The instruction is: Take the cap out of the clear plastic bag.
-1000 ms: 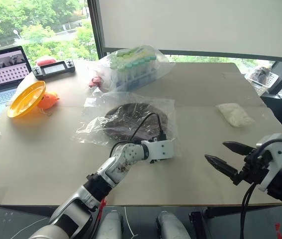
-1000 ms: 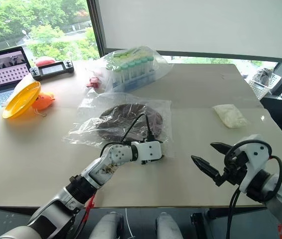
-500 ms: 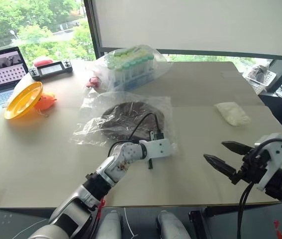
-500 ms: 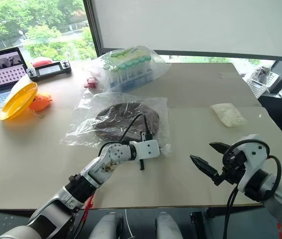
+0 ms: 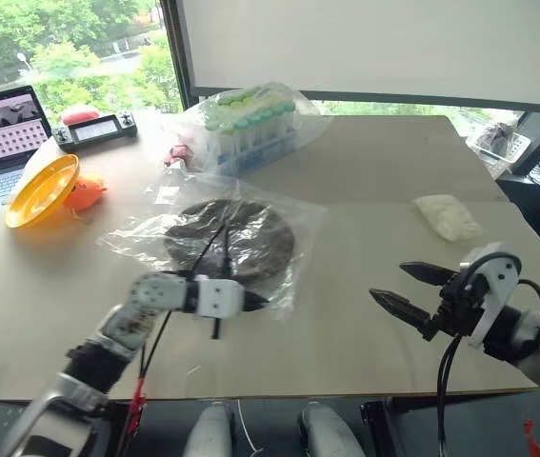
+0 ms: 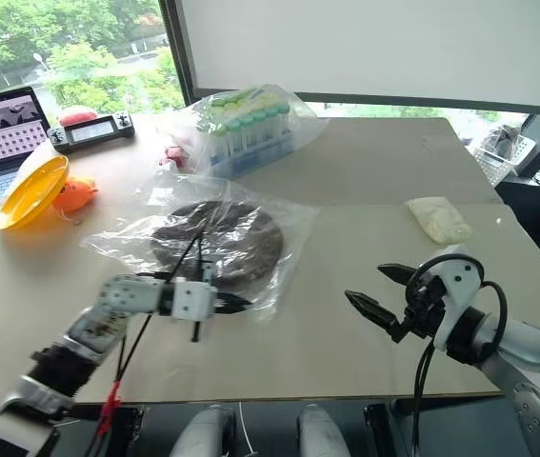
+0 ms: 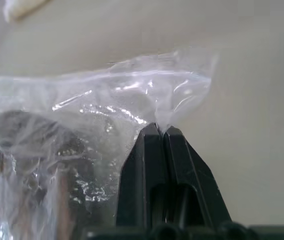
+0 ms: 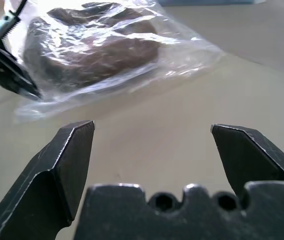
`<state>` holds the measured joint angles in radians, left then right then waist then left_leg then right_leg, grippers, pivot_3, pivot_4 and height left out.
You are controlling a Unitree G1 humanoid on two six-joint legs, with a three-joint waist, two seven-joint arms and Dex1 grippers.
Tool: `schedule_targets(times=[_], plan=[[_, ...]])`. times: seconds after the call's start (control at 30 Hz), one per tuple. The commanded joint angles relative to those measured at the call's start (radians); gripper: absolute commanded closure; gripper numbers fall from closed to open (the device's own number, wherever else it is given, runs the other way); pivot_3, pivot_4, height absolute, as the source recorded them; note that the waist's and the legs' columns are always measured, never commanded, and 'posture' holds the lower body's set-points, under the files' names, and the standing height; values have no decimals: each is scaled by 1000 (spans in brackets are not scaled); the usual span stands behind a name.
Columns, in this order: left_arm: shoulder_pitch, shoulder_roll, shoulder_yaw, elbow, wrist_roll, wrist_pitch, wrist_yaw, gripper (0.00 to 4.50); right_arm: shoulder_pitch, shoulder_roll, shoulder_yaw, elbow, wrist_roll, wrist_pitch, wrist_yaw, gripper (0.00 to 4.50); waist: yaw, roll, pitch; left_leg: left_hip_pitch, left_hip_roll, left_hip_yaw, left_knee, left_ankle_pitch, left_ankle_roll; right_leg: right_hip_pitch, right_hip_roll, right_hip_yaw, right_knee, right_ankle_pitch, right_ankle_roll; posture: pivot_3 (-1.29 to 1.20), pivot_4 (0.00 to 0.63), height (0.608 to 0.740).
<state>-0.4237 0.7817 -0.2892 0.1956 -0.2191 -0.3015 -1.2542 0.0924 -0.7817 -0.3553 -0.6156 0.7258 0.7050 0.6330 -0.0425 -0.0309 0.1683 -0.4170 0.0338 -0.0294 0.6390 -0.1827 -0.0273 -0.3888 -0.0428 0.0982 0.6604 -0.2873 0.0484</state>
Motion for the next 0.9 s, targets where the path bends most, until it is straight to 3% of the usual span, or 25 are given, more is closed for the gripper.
schedule_targets(times=[0.03, 0.23, 0.5, 0.6, 0.7, 0.83, 0.9], plan=[[7, 82, 74, 59, -54, -8, -127, 4467, -31, -14, 17, 9, -25, -42, 31, 0, 1, 0, 0, 0, 0, 0, 0, 0, 0, 0, 0, 0, 0, 0, 0, 0, 150, 740], [47, 208, 141, 226, -4, -56, -198, 4467, -83, -15, 51, 63, -63, -65, 66, 0, 0, 0, 0, -1, 0, 0, -2, 0, 0, -1, 0, -1, -2, 0, 0, 0, 150, 740], [-20, 219, 212, 509, 91, -176, -71, 4467, -153, 5, 119, 111, -99, -85, 99, 0, 2, 0, 0, 1, 1, 0, -3, 0, 0, -1, 0, -1, 0, -1, -1, 0, 150, 740], [-34, 221, 225, 552, 105, -182, -61, 3705, -170, 8, 133, 123, -106, -89, 107, 0, 1, 0, 0, 1, 1, 0, -3, 0, 0, -1, 0, -1, 1, -1, -1, 0, 150, 740], [-3, 244, 236, 505, 72, -80, -114, 2622, -190, 11, 147, 141, -116, -94, 119, 0, -3, 0, 0, 1, 1, 1, -4, 0, 0, -1, 0, -1, 1, -1, -1, 0, 150, 740], [45, 336, 247, 322, -48, 299, -282, 1266, -210, 13, 159, 161, -125, -96, 134, 0, -9, 0, 1, 1, 1, 2, -6, 0, 0, -3, 0, 0, 2, -1, -4, 0, 150, 740], [15, 398, 266, 242, -165, 520, -345, 1266, -217, 16, 165, 170, -130, -98, 140, 0, -5, -2, 2, 1, 1, 1, -6, 0, 0, -4, 0, -1, 4, -2, -5, 0, 150, 740]])
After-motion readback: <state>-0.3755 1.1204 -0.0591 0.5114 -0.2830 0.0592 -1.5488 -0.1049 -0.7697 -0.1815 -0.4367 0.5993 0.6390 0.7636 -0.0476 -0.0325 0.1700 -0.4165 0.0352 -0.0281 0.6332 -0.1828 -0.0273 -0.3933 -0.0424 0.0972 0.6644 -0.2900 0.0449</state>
